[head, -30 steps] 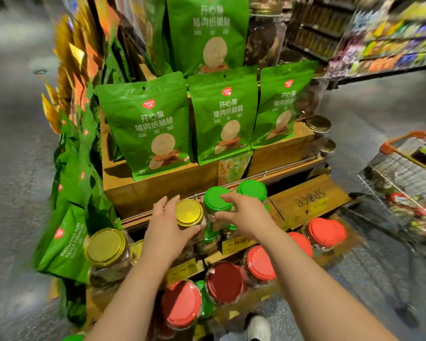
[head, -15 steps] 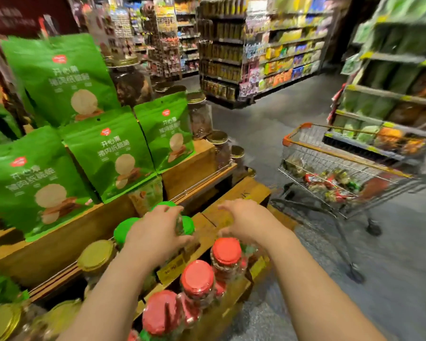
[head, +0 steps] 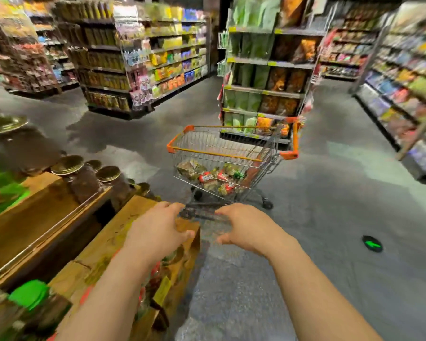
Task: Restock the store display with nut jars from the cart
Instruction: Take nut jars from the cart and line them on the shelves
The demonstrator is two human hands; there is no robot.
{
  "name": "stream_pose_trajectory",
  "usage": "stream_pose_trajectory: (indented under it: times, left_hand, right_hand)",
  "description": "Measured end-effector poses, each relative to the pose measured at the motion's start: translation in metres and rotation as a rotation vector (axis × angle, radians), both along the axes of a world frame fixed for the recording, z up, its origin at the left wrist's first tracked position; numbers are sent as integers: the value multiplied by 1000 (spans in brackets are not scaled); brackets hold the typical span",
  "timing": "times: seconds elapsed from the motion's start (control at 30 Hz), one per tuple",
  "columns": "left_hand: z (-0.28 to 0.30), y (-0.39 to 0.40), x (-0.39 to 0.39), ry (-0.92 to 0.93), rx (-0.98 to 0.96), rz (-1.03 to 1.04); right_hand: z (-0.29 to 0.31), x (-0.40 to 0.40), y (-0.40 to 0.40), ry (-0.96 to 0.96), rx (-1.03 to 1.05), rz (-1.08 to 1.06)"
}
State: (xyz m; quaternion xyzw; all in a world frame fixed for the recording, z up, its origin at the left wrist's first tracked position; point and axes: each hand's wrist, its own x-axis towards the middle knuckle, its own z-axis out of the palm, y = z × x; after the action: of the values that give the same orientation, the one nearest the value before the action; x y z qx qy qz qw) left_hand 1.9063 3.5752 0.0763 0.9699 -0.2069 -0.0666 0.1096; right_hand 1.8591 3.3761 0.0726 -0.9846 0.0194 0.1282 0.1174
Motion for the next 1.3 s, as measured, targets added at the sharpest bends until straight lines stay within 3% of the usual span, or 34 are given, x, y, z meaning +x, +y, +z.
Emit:
stream_pose_trajectory:
  times: [0.23,0.47,0.9,1.3]
  left_hand:
    - [-9,-85,28,9,-26,-125]
    - [-18,-115,84,33,-40,-124]
    - [-5,-168,312,-30,-70,-64]
    - [-34,-178,478,75,-19,27]
  right_hand:
    - [-11,-1,-84,7,65,-174]
    - [-27,45,-113,28,117,-219]
    - [6,268,-170,-58,34,-167]
    - [-16,414,-220,-30,170,-292]
